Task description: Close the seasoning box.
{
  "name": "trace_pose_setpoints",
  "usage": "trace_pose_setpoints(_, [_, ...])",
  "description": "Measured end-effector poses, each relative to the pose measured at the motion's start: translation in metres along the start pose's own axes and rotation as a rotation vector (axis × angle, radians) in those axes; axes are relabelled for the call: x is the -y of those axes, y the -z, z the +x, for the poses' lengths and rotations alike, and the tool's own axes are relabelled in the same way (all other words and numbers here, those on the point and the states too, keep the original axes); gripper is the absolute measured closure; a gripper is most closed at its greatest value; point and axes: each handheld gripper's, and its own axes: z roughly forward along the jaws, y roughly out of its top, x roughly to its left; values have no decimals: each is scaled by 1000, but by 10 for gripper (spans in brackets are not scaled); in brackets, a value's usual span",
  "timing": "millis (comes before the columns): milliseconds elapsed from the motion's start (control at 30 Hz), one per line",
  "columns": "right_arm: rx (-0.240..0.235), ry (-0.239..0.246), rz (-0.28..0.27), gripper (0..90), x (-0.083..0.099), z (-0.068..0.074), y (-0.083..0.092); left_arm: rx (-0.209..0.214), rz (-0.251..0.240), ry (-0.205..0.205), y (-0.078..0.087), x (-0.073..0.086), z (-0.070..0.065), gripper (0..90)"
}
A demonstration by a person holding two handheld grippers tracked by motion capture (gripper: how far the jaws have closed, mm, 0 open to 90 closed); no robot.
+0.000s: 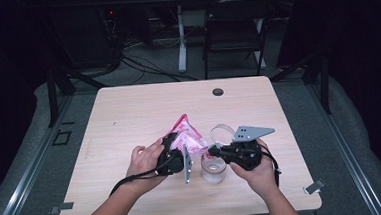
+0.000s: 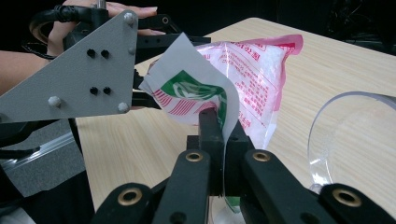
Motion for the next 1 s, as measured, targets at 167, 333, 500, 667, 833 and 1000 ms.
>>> trace_pose_setpoints(167, [-1,-4,3,900,1,0,0,-9,-4,-18,0,-1,0,632])
trace_pose_setpoints(333, [-3,-8,2,900,3,0,0,-15,-1,-36,2,-1,-1,633])
trace_pose_setpoints(500, [-6,-9,-1,900,3,0,0,-25,-5,-48,4,-2,0,634])
trace_pose_setpoints(667, [-5,-10,-9,900,3,2,1,-37,-8,-58,6,-3,1,635])
trace_pose_setpoints(833, [-1,-12,-14,900,3,2,2,-50,-15,-74,7,-4,2,635])
trace_pose_setpoints(1000, [2,-7,-20,900,3,3,3,-63,-20,-86,9,-5,4,635])
